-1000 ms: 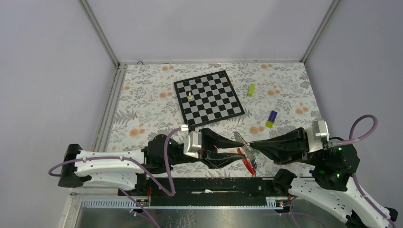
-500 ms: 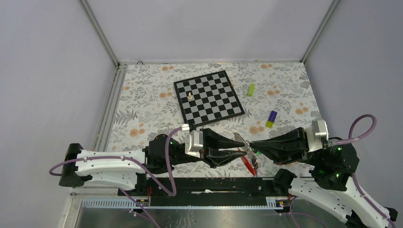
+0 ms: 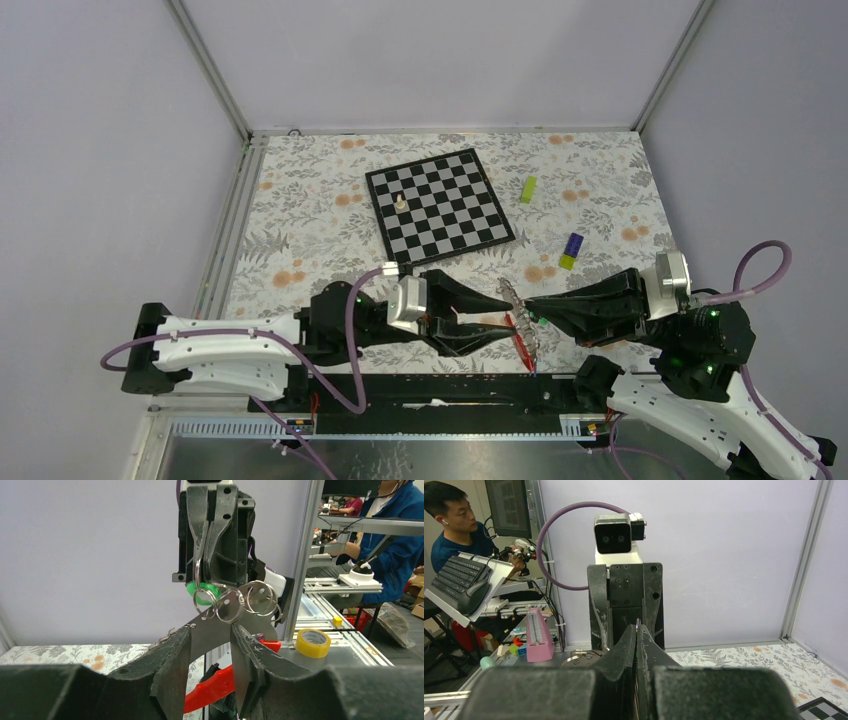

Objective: Remove the keys from the keyring
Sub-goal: Remove the key from the keyring.

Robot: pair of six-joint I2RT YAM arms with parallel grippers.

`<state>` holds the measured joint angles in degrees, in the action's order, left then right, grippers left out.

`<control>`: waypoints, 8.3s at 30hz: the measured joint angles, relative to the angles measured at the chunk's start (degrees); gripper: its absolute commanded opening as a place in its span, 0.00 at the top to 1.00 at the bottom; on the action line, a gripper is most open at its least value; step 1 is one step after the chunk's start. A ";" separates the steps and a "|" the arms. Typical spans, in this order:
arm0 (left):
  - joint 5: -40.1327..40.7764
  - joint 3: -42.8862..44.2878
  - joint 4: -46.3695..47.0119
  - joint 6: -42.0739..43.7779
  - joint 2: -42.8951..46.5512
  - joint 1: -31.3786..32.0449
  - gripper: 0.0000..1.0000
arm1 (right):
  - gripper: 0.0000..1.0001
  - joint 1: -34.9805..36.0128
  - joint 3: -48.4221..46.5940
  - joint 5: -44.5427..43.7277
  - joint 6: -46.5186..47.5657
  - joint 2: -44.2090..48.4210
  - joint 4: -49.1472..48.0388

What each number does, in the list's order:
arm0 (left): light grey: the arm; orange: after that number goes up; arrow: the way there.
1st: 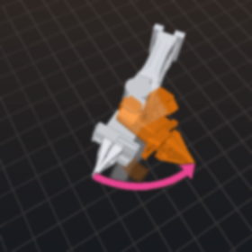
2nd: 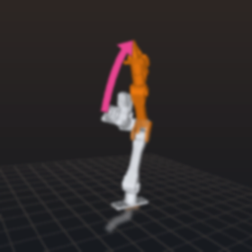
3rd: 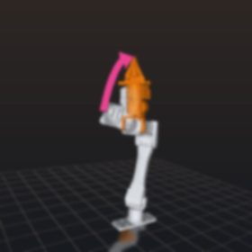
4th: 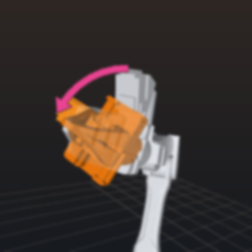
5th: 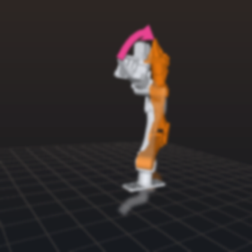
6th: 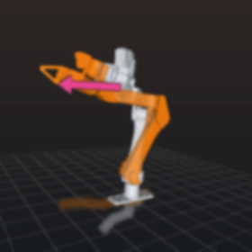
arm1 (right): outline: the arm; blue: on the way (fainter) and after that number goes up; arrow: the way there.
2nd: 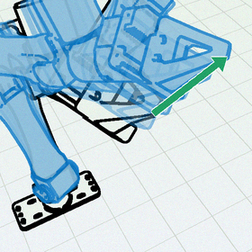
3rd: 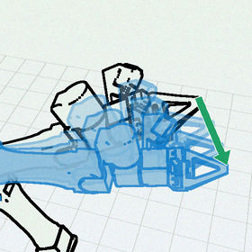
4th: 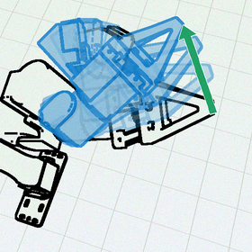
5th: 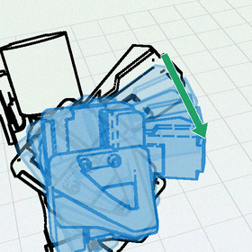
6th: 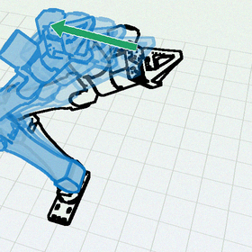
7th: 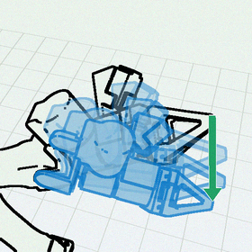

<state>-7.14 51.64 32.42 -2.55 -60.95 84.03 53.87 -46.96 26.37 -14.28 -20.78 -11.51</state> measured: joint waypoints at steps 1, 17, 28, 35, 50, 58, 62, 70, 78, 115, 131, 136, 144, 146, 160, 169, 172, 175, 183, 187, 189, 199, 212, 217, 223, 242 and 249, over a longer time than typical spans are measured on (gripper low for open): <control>0.00 -0.02 -0.02 -0.04 0.42 0.00 0.62 | 1.00 0.00 0.00 0.00 0.00 0.00 0.00; 1.14 -0.02 -1.88 0.61 5.31 0.04 0.71 | 1.00 0.00 0.00 0.02 -0.48 0.00 -0.04; 0.07 0.00 -1.49 0.35 0.04 0.04 0.77 | 1.00 0.00 0.46 0.02 -1.01 -0.02 -1.22; 0.09 0.04 -0.87 0.35 -0.13 0.04 0.78 | 1.00 0.00 0.74 0.02 -1.18 -0.02 -1.29; 0.39 0.13 -0.04 0.42 -0.13 0.04 0.80 | 1.00 0.00 0.90 0.02 -1.68 -0.02 -1.29; 0.28 0.87 0.24 0.59 0.04 0.04 0.72 | 1.00 0.00 1.09 0.00 -1.90 0.00 -1.33; -0.07 1.62 0.26 0.61 0.04 0.04 0.71 | 1.00 0.00 1.11 0.00 -1.90 0.00 -1.31; -0.17 2.34 0.22 0.63 -0.48 0.20 0.75 | 1.00 0.00 1.29 0.00 -1.90 0.07 -1.33; -0.13 2.75 0.20 0.85 -1.55 0.42 0.81 | 1.00 0.00 1.29 0.02 -2.05 0.07 -1.75; 10.56 15.47 -29.24 3.19 -2.80 0.94 1.00 | 1.00 -0.02 -14.10 -1.95 15.19 -6.80 28.63; 18.60 18.73 -35.89 2.56 -5.92 1.33 0.77 | 1.00 -0.31 -14.10 -5.90 13.84 -8.63 32.98; 19.19 17.62 -33.55 2.64 -5.77 1.27 0.66 | 1.00 -0.28 -13.22 -6.01 12.17 -7.93 31.15; 19.17 13.16 -27.23 2.32 -4.07 1.18 0.64 | 1.00 -0.28 -10.08 -7.63 8.46 -4.90 26.27; 19.12 11.85 -25.59 2.08 -3.26 1.18 0.64 | 1.00 -0.28 -9.01 -7.89 7.41 -4.24 24.85; 16.96 9.79 -21.33 1.90 -1.84 1.05 0.63 | 1.00 -0.26 -7.89 -9.03 3.96 -3.23 20.26; 15.45 7.56 -17.94 1.92 -0.92 1.01 0.68 | 1.00 -0.26 -7.45 -9.27 3.04 -3.06 19.76; 14.93 7.45 -17.09 2.10 -0.74 1.01 0.69 | 1.00 -0.26 -7.19 -9.27 2.84 -2.99 19.69; 14.60 7.45 -16.15 2.60 -0.59 1.01 0.69 | 1.00 -0.26 -6.78 -9.29 2.56 -2.91 19.65; 13.90 7.45 -15.13 3.02 -0.61 1.01 0.64 | 1.00 -0.24 -6.62 -9.31 1.99 -2.49 19.34; 13.68 7.45 -15.15 3.15 -0.61 1.01 0.60 | 1.00 -0.24 -6.60 -9.33 1.73 -2.23 19.26; 13.57 7.45 -15.15 3.15 -0.61 1.01 0.60 | 1.00 -0.24 -6.51 -9.33 1.49 -2.08 18.82; 13.55 7.45 -14.67 3.19 -0.96 1.03 0.65 | 1.00 -0.24 -5.57 -9.22 -0.15 -1.81 16.61; 13.27 7.10 -13.35 3.21 -1.84 1.03 0.81 | 1.00 -0.24 -4.66 -9.18 -1.22 -1.81 14.19; 12.92 7.10 -13.00 3.23 -1.84 1.03 0.98 | 1.00 -0.24 -4.52 -9.18 -1.46 -1.81 13.73; 12.68 7.10 -13.03 3.41 -1.86 1.03 1.00 | 1.00 -0.24 -4.44 -9.22 -1.51 -1.75 13.73; 17.40 10.60 -23.39 5.92 -3.21 1.33 1.00 | 1.00 -0.24 -6.97 -12.07 2.60 -2.62 23.69; 21.84 12.72 -28.35 7.54 -4.81 2.19 1.00 | 1.00 -0.24 -7.54 -12.41 4.28 -4.37 26.99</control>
<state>14.70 64.36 4.08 4.99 -65.76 86.21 53.63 -54.50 13.96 -10.00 -25.15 15.49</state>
